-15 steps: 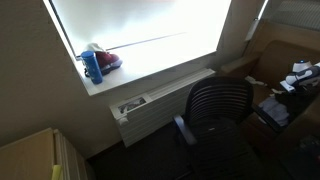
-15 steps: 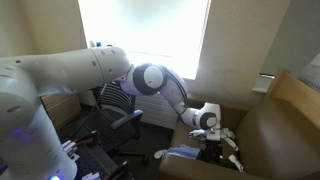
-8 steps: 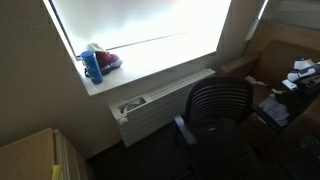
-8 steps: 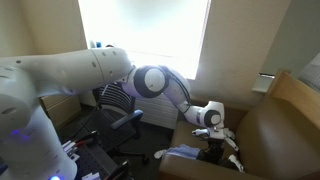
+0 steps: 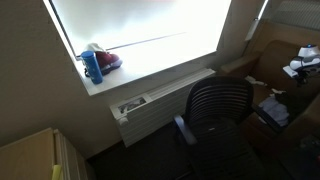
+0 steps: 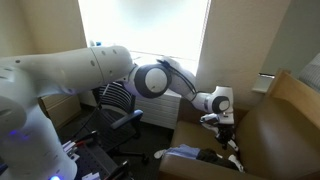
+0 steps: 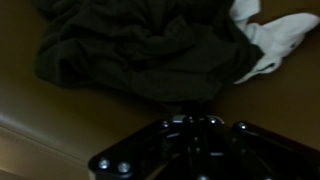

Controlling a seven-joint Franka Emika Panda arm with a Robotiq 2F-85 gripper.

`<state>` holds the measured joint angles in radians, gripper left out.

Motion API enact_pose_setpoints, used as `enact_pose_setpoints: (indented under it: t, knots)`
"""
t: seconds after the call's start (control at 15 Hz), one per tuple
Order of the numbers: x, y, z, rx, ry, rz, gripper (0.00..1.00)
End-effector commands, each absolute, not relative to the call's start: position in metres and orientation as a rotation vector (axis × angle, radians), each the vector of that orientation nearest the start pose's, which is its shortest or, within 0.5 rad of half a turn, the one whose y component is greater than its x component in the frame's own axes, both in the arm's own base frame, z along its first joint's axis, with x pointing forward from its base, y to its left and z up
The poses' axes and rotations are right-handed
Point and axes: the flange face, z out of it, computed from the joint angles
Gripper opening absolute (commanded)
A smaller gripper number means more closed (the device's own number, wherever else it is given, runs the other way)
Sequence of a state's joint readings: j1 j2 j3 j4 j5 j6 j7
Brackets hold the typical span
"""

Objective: Remove the dark grey clothing from the sofa and place it on the backrest of the black chair, return the clothing to the sofa

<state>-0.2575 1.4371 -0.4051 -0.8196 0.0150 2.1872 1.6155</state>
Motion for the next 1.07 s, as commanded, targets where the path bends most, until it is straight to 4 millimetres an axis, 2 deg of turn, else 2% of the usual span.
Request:
enact_pose_setpoints:
  t: [0.0, 0.07, 0.13, 0.2, 0.27, 0.4, 0.53, 0.73, 0.87, 1.0]
  knots:
    - [0.713, -0.36, 0.124, -1.93, 2.663, -0.488, 0.0]
    - [0.72, -0.36, 0.147, -1.93, 2.608, -0.547, 0.0]
    - [0.723, -0.358, 0.162, -1.97, 2.588, -0.546, 0.26]
    - [0.724, -0.357, 0.139, -1.945, 2.654, -0.568, 0.28]
    - [0.727, -0.358, 0.155, -1.94, 2.643, -0.583, 0.33]
    - [0.711, -0.35, 0.112, -2.079, 2.702, -0.39, 0.47]
    - [0.694, -0.344, 0.069, -2.145, 2.774, -0.25, 0.61]
    - [0.667, -0.337, 0.018, -2.247, 2.853, -0.015, 0.84]
    - [0.652, -0.336, -0.003, -2.283, 2.899, 0.092, 0.97]
    - [0.64, -0.335, -0.012, -2.32, 2.903, 0.179, 1.0]
